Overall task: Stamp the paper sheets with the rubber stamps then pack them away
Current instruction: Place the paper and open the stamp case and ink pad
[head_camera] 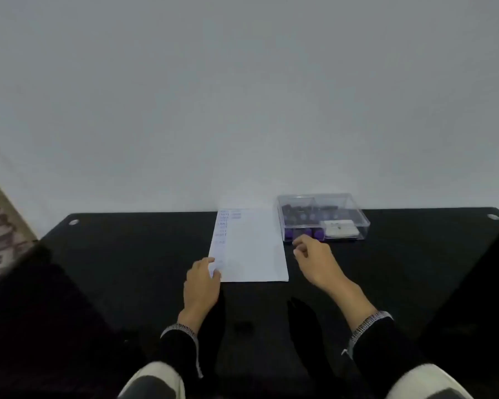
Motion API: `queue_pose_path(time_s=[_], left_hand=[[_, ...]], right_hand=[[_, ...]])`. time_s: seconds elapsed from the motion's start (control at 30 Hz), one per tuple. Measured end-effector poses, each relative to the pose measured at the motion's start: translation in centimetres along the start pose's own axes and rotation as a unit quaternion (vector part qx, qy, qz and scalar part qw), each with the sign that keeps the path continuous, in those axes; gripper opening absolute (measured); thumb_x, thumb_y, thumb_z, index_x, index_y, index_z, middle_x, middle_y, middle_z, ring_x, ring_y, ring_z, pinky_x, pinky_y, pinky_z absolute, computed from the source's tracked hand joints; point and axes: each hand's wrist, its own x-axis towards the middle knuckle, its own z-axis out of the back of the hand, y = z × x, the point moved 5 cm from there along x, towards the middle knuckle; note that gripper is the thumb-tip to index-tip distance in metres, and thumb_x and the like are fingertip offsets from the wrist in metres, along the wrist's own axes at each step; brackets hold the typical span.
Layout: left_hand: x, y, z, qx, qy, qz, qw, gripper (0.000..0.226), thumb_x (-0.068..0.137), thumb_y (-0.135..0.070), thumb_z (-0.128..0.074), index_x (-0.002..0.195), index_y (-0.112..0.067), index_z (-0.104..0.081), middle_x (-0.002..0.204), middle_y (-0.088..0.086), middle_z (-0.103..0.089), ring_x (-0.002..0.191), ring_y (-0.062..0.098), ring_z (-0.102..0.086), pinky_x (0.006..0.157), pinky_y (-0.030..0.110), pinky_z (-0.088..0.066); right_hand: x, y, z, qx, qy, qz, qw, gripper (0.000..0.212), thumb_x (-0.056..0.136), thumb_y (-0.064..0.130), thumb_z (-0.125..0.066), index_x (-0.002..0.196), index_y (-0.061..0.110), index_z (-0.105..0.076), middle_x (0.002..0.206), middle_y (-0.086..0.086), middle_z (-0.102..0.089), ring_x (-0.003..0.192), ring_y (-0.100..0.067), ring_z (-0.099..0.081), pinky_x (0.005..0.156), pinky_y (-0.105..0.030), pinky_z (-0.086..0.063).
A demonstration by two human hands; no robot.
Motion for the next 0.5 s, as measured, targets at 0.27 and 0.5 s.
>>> queue_pose_path(time_s=[0.27, 0.5], left_hand=[[-0.7, 2.5, -1.7, 0.15, -0.016, -0.029, 0.988, 0.051, 0.101, -0.044, -0.032, 0.147, -0.024, -0.03, 0.151, -0.007, -0.035, 0.145, 0.015, -0.019, 0.119, 0.038, -0.014], [-0.8, 2.8, -2.1, 0.204, -0.03, -0.03, 0.978, 0.047, 0.101, -0.045, -0.032, 0.145, -0.027, -0.035, 0.153, -0.007, -0.033, 0.145, 0.013, -0.019, 0.117, 0.036, -0.014]], right_hand=[[1.4, -3.4, -6.2, -0.013, -0.003, -0.083, 0.997, 0.023, 0.096, 0.014, -0.049, 0.117, 0.005, -0.054, 0.119, -0.012, -0.053, 0.103, -0.022, -0.052, 0.087, -0.031, -0.045], [2.2, -3.1, -8.7, -0.084, -0.056, -0.133, 0.986, 0.049, 0.091, 0.034, -0.06, 0.122, -0.001, -0.047, 0.126, -0.018, -0.047, 0.118, -0.03, -0.043, 0.092, -0.036, -0.042]])
